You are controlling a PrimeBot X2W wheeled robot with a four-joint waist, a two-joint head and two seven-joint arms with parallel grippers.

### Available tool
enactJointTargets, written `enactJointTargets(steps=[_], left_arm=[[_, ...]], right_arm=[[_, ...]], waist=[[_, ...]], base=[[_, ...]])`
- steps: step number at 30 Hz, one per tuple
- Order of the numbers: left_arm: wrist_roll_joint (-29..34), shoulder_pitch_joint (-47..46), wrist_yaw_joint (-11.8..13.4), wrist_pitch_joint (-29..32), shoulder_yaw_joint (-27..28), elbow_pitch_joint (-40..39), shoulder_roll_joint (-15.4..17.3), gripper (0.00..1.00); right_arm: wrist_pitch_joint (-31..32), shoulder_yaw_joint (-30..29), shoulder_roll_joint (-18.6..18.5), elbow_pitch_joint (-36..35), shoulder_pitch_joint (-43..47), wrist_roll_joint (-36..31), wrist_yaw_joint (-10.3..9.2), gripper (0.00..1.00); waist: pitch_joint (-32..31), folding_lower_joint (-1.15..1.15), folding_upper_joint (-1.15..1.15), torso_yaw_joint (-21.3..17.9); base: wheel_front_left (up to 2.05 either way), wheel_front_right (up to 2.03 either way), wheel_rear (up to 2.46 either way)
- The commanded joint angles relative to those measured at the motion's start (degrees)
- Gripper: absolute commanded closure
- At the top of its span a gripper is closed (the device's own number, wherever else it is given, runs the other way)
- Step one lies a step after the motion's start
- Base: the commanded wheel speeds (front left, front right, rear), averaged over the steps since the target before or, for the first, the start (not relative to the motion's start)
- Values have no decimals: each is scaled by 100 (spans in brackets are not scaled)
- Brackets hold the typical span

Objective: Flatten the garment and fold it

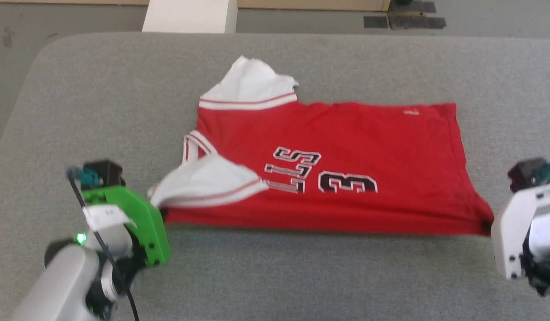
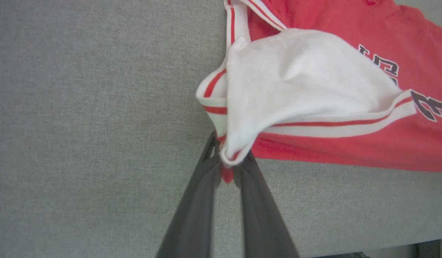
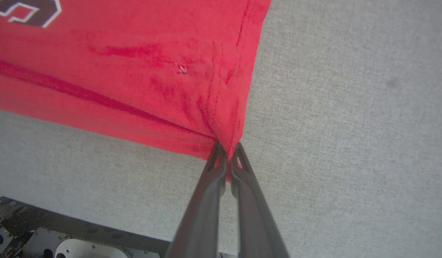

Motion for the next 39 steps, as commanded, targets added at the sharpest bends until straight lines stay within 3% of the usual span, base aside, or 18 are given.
enactJointTargets(steps=[1, 7, 8, 9, 10, 11, 12, 13, 19, 25, 31, 39], left_arm=[[-61, 204, 73, 19, 14, 1, 41, 100], [-313, 683, 54, -74, -56, 442, -219, 100], [-319, 677, 42, -91, -61, 523, -241, 94], [-334, 659, 23, -97, -69, 615, -271, 18], [-349, 638, 1, -112, -69, 677, -299, 0], [-370, 613, -31, -134, -65, 748, -329, 0], [-378, 591, -49, -133, -67, 800, -338, 0], [-393, 553, -68, -136, -56, 841, -347, 0], [-390, 344, -112, -45, 23, 663, -182, 0], [-332, 22, -90, -169, 305, 42, 13, 0], [75, -351, -541, -1457, 514, -183, -160, 0], [799, -642, -1204, -3622, 464, 563, -587, 0]], right_arm=[[31, -49, 21, 16, 169, 23, -10, 100], [-13, 38, 256, 377, 589, -80, -10, 100], [-65, 33, 285, 450, 575, -89, -10, 100], [-141, 37, 308, 539, 545, -113, -10, 100], [-193, 50, 315, 606, 521, -139, -10, 100], [-266, 59, 343, 673, 488, -133, -10, 53], [-334, 71, 354, 712, 456, -139, -10, 16], [-388, 91, 358, 761, 419, -135, -10, 0], [-576, -16, 283, 656, 267, 57, -10, 0], [-715, -481, 225, 64, 91, 290, -10, 0], [-1872, -989, 385, -269, -350, 5, -10, 0], [-3505, -938, 427, 110, -654, -251, -10, 0]], waist=[[-28, 0, 0, -15], [35, 0, 0, -54], [42, 0, 0, -57], [50, 0, 0, -58], [50, 0, 0, -57], [42, 0, 0, -58], [36, 0, 0, -62], [19, 0, 0, -66], [-183, 0, 0, -68], [-381, 0, 0, -80], [-360, 0, 0, -124], [-46, 0, 0, -88]], base=[[0, 0, 0], [0, 0, 0], [0, 0, 0], [0, 0, 0], [0, 0, 0], [0, 0, 0], [0, 0, 0], [0, 0, 0], [0, 0, 0], [0, 0, 0], [0, 0, 0], [0, 0, 0]])
